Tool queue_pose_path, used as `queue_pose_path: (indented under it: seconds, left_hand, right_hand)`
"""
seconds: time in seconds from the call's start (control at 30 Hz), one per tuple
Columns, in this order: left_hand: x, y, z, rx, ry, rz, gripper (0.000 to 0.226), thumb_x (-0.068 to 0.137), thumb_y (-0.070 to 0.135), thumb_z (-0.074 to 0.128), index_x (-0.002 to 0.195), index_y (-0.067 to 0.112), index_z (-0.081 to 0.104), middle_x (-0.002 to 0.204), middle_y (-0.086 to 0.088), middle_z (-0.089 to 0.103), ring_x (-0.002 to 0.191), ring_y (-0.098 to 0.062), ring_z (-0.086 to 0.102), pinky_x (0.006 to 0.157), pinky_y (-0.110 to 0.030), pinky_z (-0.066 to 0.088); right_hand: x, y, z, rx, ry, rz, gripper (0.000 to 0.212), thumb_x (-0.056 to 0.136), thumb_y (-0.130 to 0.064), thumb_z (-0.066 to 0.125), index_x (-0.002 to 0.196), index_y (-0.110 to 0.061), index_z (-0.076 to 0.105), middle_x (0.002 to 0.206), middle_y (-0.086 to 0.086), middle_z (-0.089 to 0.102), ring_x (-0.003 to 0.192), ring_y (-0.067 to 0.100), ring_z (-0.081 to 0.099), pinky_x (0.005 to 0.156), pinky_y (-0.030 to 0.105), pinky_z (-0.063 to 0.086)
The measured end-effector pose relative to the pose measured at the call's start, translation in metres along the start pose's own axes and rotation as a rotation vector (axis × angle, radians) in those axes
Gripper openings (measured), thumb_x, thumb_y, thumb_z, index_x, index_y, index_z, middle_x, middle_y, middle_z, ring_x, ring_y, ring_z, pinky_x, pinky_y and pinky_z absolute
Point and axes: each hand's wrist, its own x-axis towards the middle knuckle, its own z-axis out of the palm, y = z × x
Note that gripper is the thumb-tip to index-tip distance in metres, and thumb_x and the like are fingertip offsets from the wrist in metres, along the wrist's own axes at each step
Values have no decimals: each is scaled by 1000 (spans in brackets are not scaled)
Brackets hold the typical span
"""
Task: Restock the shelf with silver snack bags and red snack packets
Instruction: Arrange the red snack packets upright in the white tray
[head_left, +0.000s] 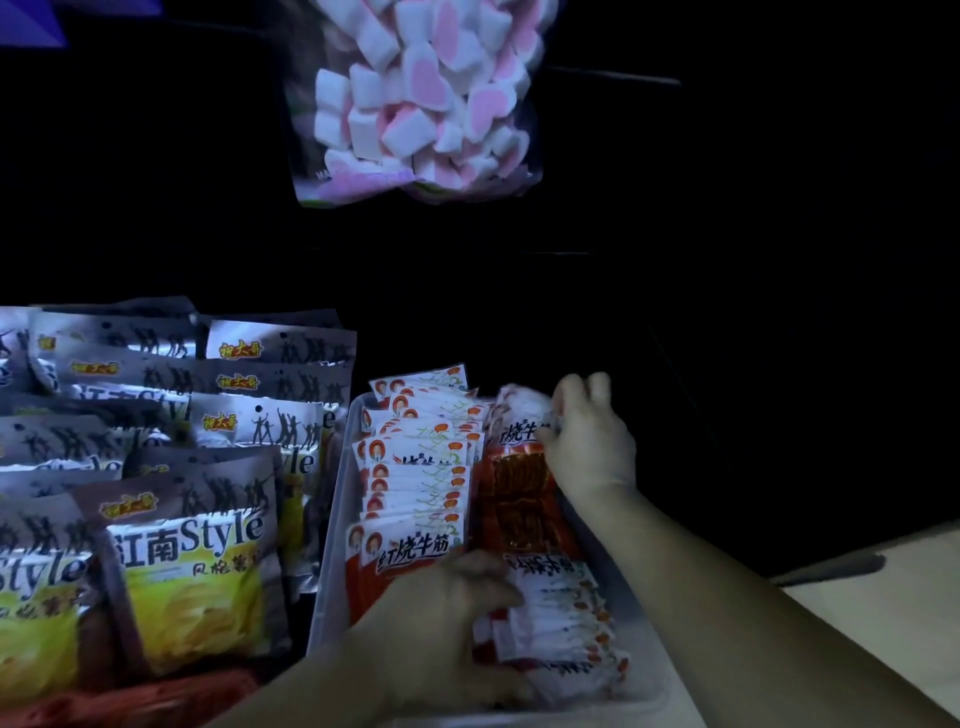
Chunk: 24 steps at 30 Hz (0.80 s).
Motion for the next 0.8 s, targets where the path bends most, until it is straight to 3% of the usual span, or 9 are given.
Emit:
queue_pose_path:
  seconds: [0.1,0.17,0.3,0.37,0.43,0.57,0.63,0.7,0.8]
  left_hand:
    - [6,3,9,42,-26,54,60,84,63,62,139,41,56,149,18,47,130,-10,48,107,-31,46]
    - [14,1,12,107,-64,96,56,85,52,60,139,36,57,147,11,53,126,-17,52,99,-34,51]
    - [27,-2,22,324,37,180,34,83,34,61,116,33,66,115,11,69,104,-19,62,70,-32,58]
    - [41,-2,16,326,123,194,18,84,24,68,101,30,71,99,9,73,97,-21,66,62,-33,59]
    - [57,-7,7,252,229,203,20,79,14,74,95,26,73,88,5,75,83,-21,69,56,-31,58]
    - [86,-22,-19,101,412,32,22,91,14,61,107,23,73,86,1,74,72,-20,69,62,-33,57]
    - [100,-27,-30,-46,435,-87,25,94,13,60,111,21,76,84,-2,75,71,-21,67,65,-29,54]
    - [111,-30,-41,-115,406,-148,26,93,13,64,115,20,76,90,-3,75,76,-22,67,70,-32,55]
    - [110,-29,-47,34,494,-232,36,86,23,75,122,22,69,112,-3,72,100,-27,68,78,-41,59]
  right_hand:
    - [-13,12,-1,117,-16,-86,15,92,-20,73,99,-18,60,112,-1,43,70,19,51,58,33,47]
    - [-16,18,-9,253,-89,-105,25,92,-18,74,116,-16,68,117,-5,38,85,11,51,80,19,49]
    - [-34,19,-30,271,-375,-163,57,95,-7,64,149,-19,50,150,-8,25,135,0,32,98,-5,20]
    - [-45,23,-38,297,-476,-225,64,93,-3,63,151,-22,47,166,-17,2,150,-2,11,105,-2,18]
    - [-55,30,-40,326,-460,-256,64,89,-12,73,149,-21,52,169,-18,-5,153,0,10,116,12,28]
    - [-65,42,-34,361,-205,-258,69,81,-33,86,143,-25,57,165,-13,20,145,-9,23,112,9,29]
    - [-57,45,-29,298,-91,-230,68,83,-29,85,144,-25,56,158,-11,35,144,6,36,113,23,38]
    - [-43,43,-23,282,-67,-156,64,84,-27,83,143,-27,58,145,-6,49,136,22,48,105,39,49]
    - [-26,30,-14,87,-138,-54,64,83,-46,80,142,-34,55,131,-5,55,126,24,48,90,36,50]
